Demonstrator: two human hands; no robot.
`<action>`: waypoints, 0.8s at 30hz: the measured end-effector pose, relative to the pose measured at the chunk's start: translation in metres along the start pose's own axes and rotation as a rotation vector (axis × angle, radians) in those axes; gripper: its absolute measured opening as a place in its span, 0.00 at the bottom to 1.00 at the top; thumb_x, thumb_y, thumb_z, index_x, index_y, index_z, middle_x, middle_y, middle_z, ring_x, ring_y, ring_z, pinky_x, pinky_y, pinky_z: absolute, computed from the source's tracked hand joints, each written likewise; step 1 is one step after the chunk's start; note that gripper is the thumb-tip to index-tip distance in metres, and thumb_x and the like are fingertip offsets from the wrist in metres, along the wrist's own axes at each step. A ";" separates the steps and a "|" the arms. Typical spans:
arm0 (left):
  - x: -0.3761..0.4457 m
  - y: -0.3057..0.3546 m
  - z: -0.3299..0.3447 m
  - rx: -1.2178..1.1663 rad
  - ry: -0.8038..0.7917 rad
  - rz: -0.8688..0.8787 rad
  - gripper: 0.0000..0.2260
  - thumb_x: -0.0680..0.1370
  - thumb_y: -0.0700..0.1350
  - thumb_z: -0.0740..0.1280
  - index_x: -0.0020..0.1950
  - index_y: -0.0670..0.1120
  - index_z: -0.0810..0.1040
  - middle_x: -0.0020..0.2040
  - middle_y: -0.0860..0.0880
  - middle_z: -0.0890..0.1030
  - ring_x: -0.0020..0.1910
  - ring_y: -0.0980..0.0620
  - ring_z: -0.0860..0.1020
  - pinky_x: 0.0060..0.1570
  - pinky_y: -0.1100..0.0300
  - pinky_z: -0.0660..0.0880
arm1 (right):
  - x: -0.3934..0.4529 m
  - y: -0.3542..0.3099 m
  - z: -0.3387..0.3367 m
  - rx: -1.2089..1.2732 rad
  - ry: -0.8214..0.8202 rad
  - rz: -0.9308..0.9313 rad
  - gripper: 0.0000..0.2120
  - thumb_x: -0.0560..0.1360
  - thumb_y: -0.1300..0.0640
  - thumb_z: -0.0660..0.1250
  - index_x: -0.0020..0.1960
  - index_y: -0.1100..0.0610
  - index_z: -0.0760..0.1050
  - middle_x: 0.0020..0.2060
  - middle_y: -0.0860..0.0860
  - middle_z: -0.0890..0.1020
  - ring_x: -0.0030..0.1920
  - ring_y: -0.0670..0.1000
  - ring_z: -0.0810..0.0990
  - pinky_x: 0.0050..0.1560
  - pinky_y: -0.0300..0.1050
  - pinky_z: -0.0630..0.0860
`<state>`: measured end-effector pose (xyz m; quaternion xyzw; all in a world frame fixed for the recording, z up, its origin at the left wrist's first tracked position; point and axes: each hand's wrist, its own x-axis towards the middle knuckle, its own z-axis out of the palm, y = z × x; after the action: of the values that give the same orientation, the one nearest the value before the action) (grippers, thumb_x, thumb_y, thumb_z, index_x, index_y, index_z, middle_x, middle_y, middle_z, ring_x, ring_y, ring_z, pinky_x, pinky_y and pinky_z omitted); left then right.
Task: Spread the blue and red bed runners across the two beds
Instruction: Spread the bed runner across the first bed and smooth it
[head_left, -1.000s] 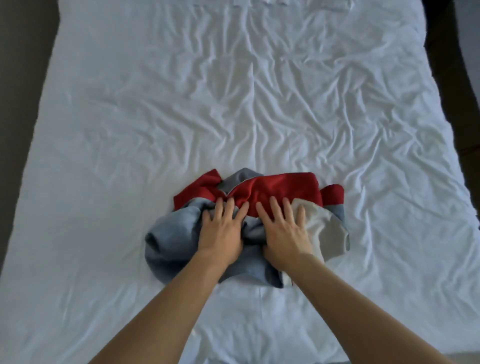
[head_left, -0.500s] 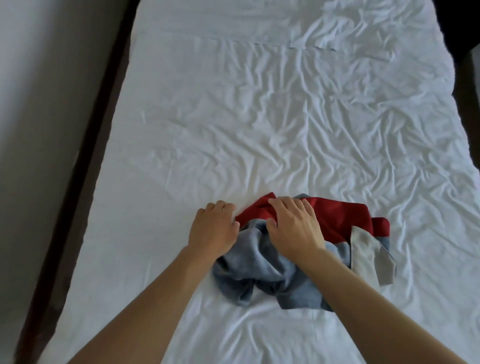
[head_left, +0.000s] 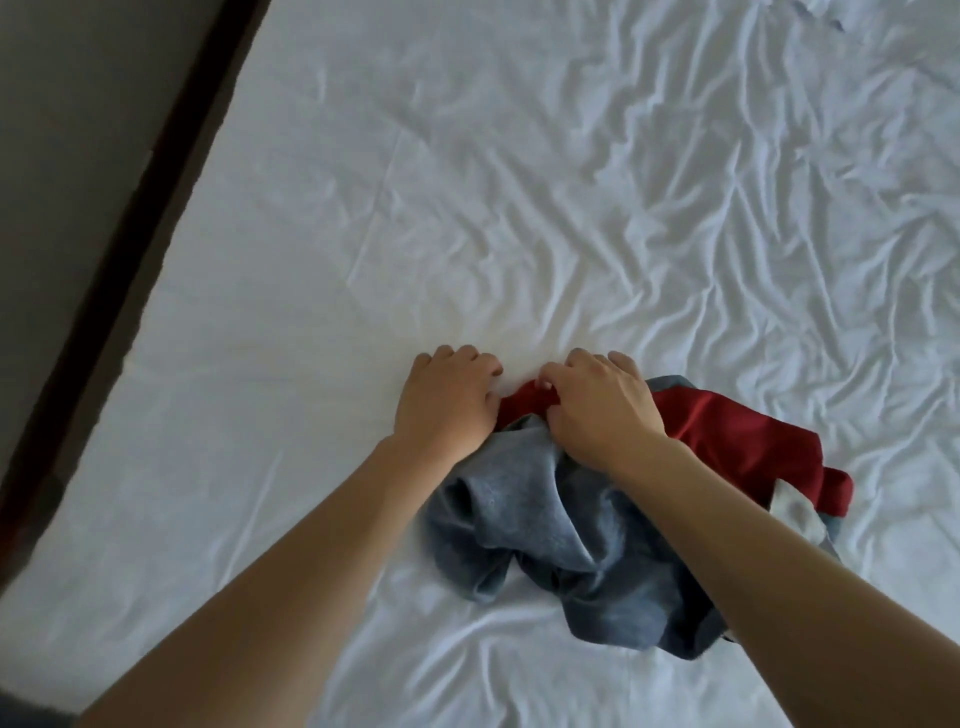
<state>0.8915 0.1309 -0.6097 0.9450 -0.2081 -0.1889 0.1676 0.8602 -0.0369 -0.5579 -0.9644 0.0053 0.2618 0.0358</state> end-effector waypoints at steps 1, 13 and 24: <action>0.004 0.005 0.002 -0.012 -0.004 0.001 0.13 0.80 0.49 0.60 0.63 0.53 0.77 0.57 0.52 0.79 0.55 0.48 0.75 0.56 0.54 0.66 | -0.001 0.002 0.001 -0.015 0.034 -0.006 0.13 0.75 0.57 0.61 0.56 0.49 0.78 0.48 0.51 0.78 0.51 0.54 0.78 0.68 0.50 0.65; 0.011 0.057 -0.019 -0.009 -0.068 0.014 0.05 0.78 0.48 0.61 0.47 0.51 0.75 0.37 0.53 0.78 0.42 0.48 0.76 0.57 0.51 0.64 | -0.027 0.040 -0.012 0.159 0.328 0.157 0.15 0.71 0.65 0.63 0.51 0.53 0.83 0.44 0.52 0.84 0.47 0.57 0.79 0.66 0.50 0.65; -0.010 -0.004 -0.091 0.113 0.354 -0.088 0.06 0.78 0.50 0.66 0.53 0.53 0.77 0.47 0.54 0.81 0.48 0.49 0.76 0.53 0.53 0.63 | 0.019 -0.048 -0.049 0.276 0.367 -0.048 0.15 0.79 0.48 0.60 0.59 0.52 0.78 0.49 0.51 0.84 0.53 0.55 0.80 0.71 0.56 0.64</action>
<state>0.9234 0.1601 -0.5290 0.9795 -0.1439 -0.0151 0.1398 0.9027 0.0073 -0.5227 -0.9817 0.0246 0.0777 0.1722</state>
